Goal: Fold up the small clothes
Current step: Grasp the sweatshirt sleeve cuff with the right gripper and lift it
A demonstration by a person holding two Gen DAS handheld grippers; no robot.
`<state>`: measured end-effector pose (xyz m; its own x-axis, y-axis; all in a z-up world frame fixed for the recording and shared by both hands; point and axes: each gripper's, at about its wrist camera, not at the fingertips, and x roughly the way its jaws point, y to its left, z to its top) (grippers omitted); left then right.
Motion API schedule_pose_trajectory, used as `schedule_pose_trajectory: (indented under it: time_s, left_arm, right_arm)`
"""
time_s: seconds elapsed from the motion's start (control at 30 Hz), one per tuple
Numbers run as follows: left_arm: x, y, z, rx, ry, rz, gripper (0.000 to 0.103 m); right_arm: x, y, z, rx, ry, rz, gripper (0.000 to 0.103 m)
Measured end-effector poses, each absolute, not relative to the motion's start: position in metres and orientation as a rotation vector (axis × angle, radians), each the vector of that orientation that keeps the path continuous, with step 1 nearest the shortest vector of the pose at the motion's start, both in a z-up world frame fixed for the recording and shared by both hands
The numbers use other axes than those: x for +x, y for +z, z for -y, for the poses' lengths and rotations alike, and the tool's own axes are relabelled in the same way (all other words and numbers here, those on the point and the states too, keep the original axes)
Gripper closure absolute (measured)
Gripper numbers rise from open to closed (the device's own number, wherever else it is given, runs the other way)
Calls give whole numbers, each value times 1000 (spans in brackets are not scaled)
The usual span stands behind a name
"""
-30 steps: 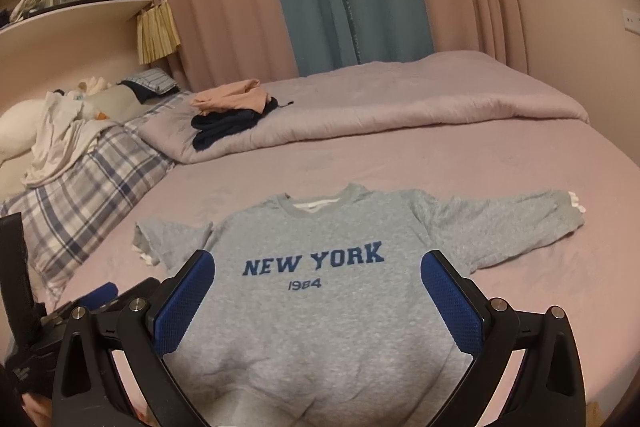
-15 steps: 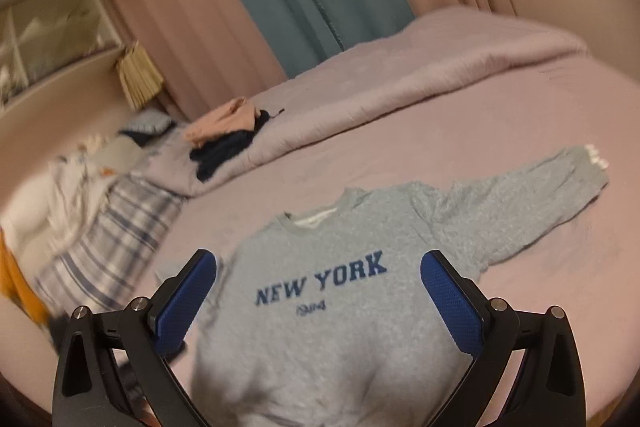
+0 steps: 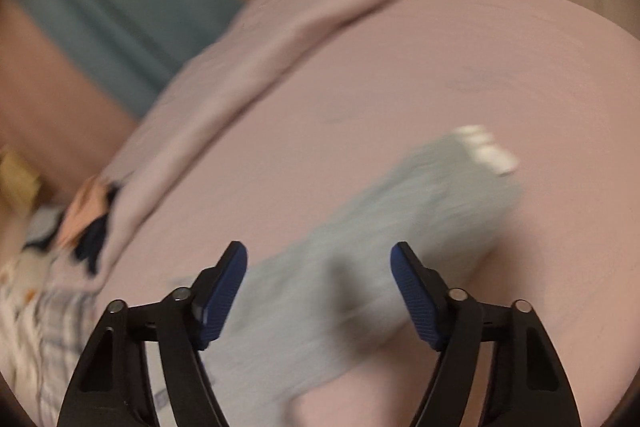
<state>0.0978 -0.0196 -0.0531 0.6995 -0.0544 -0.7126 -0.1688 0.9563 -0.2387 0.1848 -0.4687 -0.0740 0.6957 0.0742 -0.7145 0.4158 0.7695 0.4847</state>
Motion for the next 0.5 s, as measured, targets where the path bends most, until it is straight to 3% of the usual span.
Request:
schedule_pose_trajectory:
  time_s: [0.2, 0.37, 0.5]
  left_arm:
    - [107, -60, 18, -324, 59, -833, 7]
    - [108, -63, 13, -321, 72, -848, 7]
    - [111, -66, 11, -338, 72, -854, 7]
  right_arm:
    - [170, -120, 521, 852, -316, -799, 34]
    - [146, -116, 531, 797, -491, -774, 34]
    - [122, -130, 538, 933, -429, -775, 34]
